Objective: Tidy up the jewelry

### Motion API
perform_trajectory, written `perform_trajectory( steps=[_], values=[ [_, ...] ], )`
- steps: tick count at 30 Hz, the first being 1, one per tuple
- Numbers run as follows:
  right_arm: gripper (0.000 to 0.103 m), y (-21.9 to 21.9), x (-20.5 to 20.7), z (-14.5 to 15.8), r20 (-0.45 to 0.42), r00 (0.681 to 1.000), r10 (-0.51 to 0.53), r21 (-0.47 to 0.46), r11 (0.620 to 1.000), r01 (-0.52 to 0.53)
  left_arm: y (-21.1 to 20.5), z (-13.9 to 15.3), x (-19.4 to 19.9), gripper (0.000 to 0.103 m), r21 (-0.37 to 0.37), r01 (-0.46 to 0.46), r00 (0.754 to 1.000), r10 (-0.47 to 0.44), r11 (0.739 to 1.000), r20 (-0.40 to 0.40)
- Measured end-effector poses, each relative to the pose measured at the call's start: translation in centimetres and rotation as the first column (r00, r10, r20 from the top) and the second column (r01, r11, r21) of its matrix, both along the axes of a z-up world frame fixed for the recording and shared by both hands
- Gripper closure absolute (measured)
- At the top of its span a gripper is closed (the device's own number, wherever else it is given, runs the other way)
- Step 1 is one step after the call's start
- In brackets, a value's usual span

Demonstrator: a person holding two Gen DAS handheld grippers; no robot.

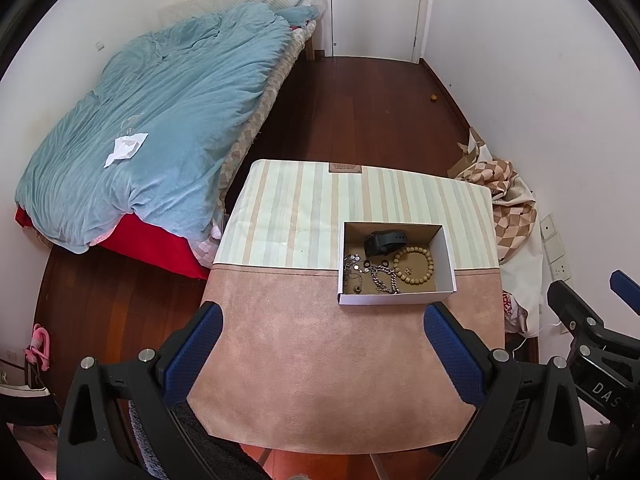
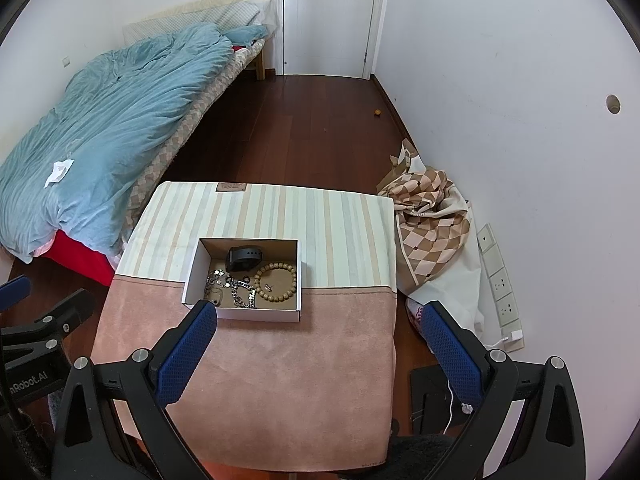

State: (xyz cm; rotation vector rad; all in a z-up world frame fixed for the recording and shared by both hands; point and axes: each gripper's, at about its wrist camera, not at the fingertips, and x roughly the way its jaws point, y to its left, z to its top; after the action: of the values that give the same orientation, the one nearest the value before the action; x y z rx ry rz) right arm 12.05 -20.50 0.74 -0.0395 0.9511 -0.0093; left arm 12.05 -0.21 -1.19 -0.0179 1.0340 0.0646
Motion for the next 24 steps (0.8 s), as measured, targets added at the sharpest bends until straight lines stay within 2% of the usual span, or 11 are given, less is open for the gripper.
perform_trajectory(
  steps=[24],
  values=[
    [0.0,0.15,-0.26,-0.14,-0.004,1.0,0.0,0.002,1.0,0.0,-0.44,0.76,-0.36,0.0,-0.007,-0.004,1.0,0.005,1.0,0.007]
  ],
)
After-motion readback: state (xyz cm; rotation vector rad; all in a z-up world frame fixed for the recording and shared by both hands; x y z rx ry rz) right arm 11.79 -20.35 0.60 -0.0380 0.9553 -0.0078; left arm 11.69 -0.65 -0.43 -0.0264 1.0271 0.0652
